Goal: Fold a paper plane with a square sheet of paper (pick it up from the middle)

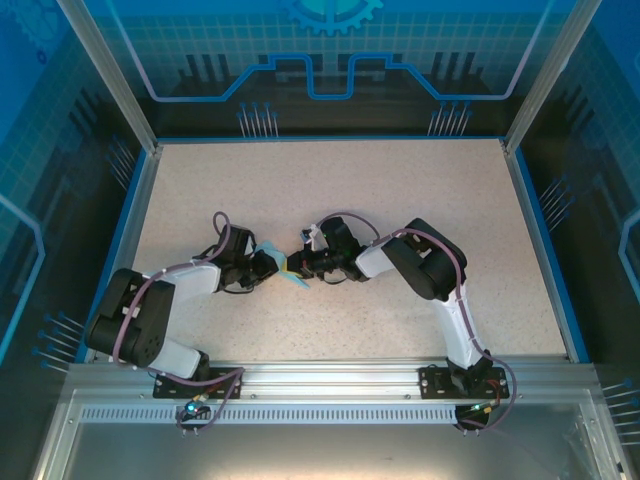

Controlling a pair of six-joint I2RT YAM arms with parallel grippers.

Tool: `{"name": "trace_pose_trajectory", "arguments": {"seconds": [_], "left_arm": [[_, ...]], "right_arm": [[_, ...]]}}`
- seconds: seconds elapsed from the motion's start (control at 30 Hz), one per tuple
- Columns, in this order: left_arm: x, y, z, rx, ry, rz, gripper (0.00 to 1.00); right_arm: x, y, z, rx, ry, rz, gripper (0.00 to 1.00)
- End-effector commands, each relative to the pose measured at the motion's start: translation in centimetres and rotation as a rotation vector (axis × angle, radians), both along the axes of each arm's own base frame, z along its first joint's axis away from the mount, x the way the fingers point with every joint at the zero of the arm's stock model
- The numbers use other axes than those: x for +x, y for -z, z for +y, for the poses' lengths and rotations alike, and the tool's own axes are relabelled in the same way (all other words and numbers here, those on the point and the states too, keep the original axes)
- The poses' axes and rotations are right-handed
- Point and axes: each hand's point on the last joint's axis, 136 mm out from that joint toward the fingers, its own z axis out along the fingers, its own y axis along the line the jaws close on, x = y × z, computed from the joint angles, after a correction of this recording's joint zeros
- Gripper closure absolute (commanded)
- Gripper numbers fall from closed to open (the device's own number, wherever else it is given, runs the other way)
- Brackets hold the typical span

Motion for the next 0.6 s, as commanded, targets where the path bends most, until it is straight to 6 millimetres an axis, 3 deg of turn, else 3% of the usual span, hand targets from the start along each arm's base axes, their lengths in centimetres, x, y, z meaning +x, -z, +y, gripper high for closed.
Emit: {"name": "trace_pose_trajectory", "arguments": {"seconds": [0.0, 0.2, 0.57], "left_arm": [[0.9, -0.6, -0.7, -0.009, 0.020, -0.022, 0.85], [1.1, -0.6, -0.5, -0.005, 0.002, -0.017, 0.84], [1.3, -3.8, -0.4, -0.025, -0.001, -0.125, 0.83]], "right_arm": [[-0.3, 5.8, -2.9, -0.145, 0.072, 0.128, 1.00], [-0.4, 6.0, -3.1, -0.153, 0.074, 0.133, 1.00], [-0.4, 6.8, -3.7, -0.191, 0.086, 0.135, 1.00]]}}
